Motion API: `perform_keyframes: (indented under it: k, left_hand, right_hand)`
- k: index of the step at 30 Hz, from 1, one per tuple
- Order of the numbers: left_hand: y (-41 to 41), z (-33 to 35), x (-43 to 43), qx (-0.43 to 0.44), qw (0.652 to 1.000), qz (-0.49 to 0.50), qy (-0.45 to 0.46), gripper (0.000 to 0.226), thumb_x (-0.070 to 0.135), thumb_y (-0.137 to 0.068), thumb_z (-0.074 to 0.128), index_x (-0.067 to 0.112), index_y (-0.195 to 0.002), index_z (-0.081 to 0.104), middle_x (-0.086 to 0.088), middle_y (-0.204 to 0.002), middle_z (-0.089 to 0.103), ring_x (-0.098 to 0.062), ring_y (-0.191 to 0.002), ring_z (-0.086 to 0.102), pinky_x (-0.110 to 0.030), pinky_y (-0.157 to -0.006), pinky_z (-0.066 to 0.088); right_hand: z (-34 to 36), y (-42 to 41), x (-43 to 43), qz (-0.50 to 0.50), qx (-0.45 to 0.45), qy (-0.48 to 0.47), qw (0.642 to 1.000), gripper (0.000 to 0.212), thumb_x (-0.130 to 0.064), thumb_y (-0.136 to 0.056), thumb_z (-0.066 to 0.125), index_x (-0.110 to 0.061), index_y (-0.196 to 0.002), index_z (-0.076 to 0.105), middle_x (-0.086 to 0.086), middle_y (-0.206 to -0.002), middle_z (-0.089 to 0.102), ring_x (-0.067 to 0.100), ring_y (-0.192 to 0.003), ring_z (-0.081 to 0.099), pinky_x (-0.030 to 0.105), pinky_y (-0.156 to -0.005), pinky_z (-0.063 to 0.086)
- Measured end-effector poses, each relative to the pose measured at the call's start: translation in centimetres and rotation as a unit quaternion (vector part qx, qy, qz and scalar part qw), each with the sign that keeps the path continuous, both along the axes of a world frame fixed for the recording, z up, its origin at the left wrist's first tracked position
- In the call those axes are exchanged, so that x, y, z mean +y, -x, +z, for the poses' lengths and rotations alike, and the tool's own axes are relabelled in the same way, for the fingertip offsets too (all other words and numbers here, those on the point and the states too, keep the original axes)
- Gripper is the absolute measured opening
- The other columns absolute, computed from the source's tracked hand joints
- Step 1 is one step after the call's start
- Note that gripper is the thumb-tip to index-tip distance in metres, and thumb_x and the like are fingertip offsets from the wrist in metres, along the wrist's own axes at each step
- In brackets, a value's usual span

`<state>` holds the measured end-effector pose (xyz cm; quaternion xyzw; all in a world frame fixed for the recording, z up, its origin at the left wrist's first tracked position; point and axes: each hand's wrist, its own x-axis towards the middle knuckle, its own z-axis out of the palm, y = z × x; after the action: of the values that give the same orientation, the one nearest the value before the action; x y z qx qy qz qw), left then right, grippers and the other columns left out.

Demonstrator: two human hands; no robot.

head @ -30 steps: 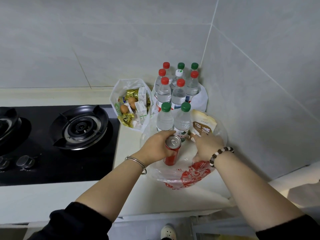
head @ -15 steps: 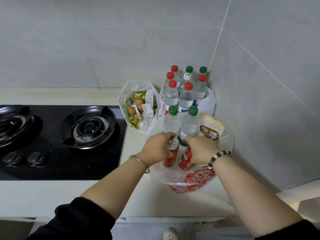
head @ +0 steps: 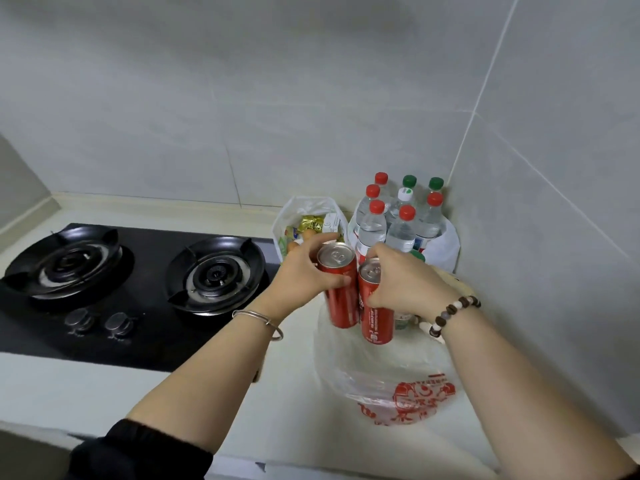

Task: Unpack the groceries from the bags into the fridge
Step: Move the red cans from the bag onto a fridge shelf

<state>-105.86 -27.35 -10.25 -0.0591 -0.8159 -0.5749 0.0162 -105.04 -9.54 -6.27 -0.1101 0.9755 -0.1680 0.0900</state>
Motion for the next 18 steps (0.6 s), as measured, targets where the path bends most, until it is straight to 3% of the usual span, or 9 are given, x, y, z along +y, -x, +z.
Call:
perform_keyframes:
  k: [4, 8, 13, 16, 18]
  left_hand:
    - [-0.7, 1.6, -2.6, 0.003, 0.997, 0.049, -0.063, 0.070, 0.005, -0.065, 0.083, 0.020, -0.128, 0.055, 0.007, -0.111, 0.066, -0.006, -0.101, 0.064, -0.022, -0.089, 0.051]
    - [-2.5, 2.7, -6.1, 0.019, 0.990, 0.119, -0.078, 0.054, 0.005, -0.067, 0.080, 0.019, -0.117, 0.063, 0.007, -0.104, 0.070, -0.006, -0.096, 0.066, -0.020, -0.083, 0.052]
    - [-7.4, 3.4, -11.5, 0.052, 0.967, 0.232, -0.089, 0.047, 0.010, -0.069, 0.080, 0.024, -0.112, 0.064, 0.008, -0.100, 0.071, -0.003, -0.092, 0.066, -0.020, -0.080, 0.052]
    - [-12.1, 3.5, -14.9, 0.075, 0.942, 0.313, -0.089, 0.042, 0.012, -0.071, 0.079, 0.025, -0.108, 0.065, 0.008, -0.100, 0.071, -0.005, -0.093, 0.066, -0.023, -0.082, 0.053]
    - [-16.1, 3.6, -17.2, 0.083, 0.918, 0.377, -0.093, 0.042, 0.013, -0.071, 0.079, 0.027, -0.109, 0.065, 0.010, -0.099, 0.071, -0.003, -0.093, 0.066, -0.021, -0.081, 0.053]
  right_hand:
    - [0.7, 0.7, -3.2, -0.002, 0.024, 0.091, 0.996, 0.068, -0.020, -0.070, 0.077, -0.019, -0.129, 0.043, -0.003, -0.114, 0.057, 0.016, -0.096, 0.059, 0.030, -0.073, 0.052]
    - [1.5, 1.4, -7.2, 0.006, 0.053, 0.185, 0.981, 0.045, -0.019, -0.066, 0.078, -0.023, -0.104, 0.054, -0.007, -0.096, 0.061, 0.014, -0.087, 0.059, 0.028, -0.068, 0.049]
    - [2.6, 0.5, -14.1, 0.093, 0.051, 0.276, 0.955, 0.035, -0.018, -0.063, 0.080, -0.030, -0.085, 0.056, -0.014, -0.082, 0.059, 0.011, -0.082, 0.059, 0.028, -0.068, 0.048]
    - [2.8, -1.6, -19.1, 0.153, 0.005, 0.321, 0.935, 0.043, -0.021, -0.062, 0.083, -0.028, -0.097, 0.060, -0.014, -0.089, 0.063, 0.007, -0.085, 0.059, 0.025, -0.073, 0.047]
    - [2.5, -3.8, -22.8, 0.203, -0.040, 0.341, 0.917, 0.043, -0.020, -0.062, 0.084, -0.026, -0.099, 0.062, -0.014, -0.089, 0.065, 0.004, -0.084, 0.061, 0.020, -0.068, 0.046]
